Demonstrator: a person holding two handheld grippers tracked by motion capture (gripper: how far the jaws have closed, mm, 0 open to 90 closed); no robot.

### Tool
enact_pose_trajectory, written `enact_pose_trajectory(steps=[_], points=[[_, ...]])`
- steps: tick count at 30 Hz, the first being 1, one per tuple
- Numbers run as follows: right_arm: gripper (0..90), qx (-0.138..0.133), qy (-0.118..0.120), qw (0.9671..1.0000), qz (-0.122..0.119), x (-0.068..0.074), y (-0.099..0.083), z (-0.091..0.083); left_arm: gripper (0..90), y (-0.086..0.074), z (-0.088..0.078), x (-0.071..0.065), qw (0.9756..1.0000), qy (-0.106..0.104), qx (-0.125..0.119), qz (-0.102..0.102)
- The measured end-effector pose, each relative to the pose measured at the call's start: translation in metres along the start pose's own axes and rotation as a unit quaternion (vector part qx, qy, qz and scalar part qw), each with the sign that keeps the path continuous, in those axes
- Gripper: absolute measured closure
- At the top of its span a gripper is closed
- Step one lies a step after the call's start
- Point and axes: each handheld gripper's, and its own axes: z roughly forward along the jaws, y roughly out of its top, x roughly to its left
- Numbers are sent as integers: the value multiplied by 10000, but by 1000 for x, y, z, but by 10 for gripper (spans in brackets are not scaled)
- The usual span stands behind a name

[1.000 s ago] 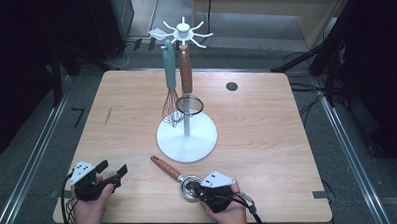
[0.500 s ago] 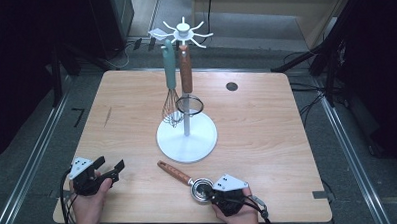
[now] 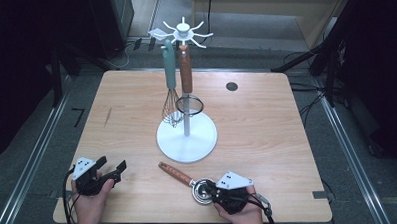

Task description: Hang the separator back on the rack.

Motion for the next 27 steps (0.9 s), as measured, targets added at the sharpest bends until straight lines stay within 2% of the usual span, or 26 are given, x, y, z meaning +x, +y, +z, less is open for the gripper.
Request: enact_pose_trajectory(steps=[5, 7, 10, 13, 27], points=[[764, -28, -23, 9999, -130, -4, 7, -2, 194, 0, 0, 0, 10000, -8, 4, -4], [751, -56, 15, 10000, -67, -5, 11, -2, 190, 0, 0, 0, 10000, -17, 7, -12], [731, -73, 2, 9999, -88, -7, 15, -3, 181, -1, 0, -1, 10000, -5, -12, 17], [675, -59, 38, 9999, -139, -9, 22, -3, 166, -1, -1, -1, 10000, 1, -6, 38], [596, 449, 267, 9976, -446, -13, 55, 7, 147, -1, -1, -3, 10000, 42, 31, 72]])
